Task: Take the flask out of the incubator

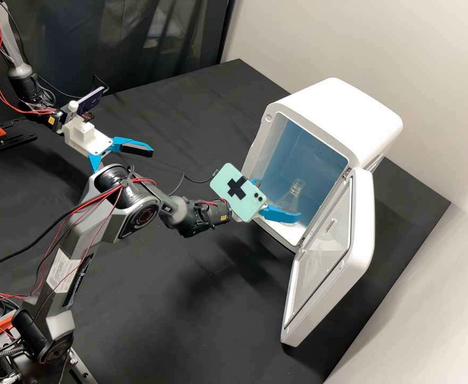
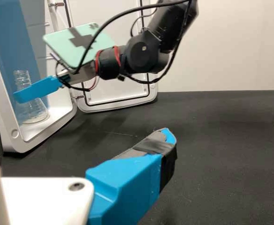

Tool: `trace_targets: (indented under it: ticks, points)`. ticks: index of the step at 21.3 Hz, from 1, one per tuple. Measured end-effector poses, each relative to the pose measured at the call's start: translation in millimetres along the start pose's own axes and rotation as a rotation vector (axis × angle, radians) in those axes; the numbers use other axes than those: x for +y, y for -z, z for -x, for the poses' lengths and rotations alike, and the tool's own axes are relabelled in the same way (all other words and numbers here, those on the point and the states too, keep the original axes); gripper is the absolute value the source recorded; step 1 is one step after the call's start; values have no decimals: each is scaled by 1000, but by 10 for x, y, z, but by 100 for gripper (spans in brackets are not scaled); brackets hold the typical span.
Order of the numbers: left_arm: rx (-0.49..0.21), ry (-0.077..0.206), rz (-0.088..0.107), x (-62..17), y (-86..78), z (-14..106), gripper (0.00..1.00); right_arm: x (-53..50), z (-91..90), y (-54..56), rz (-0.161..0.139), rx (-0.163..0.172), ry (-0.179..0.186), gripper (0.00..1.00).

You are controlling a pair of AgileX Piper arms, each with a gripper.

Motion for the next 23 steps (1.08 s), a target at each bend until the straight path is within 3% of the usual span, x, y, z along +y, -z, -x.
trace_targets:
  ticks: [3,7,12,16,23]
  points:
    - [-6,1,-1,-2,-15,-4,100,-30,-71,107,25,-4,-3,100]
    - [-6,5,1,-11,-13,-6,100,-1,-135,135,35,-28,-28,100]
    - [-22,8,0,-18,-53,-16,100,-28,-204,110,32,-56,-34,100]
    - [-28,9,-1,-20,-66,-19,100,-57,-223,61,49,-68,-24,100]
    - [-32,9,-1,-22,-76,-21,100,-50,-354,33,35,-100,-25,100]
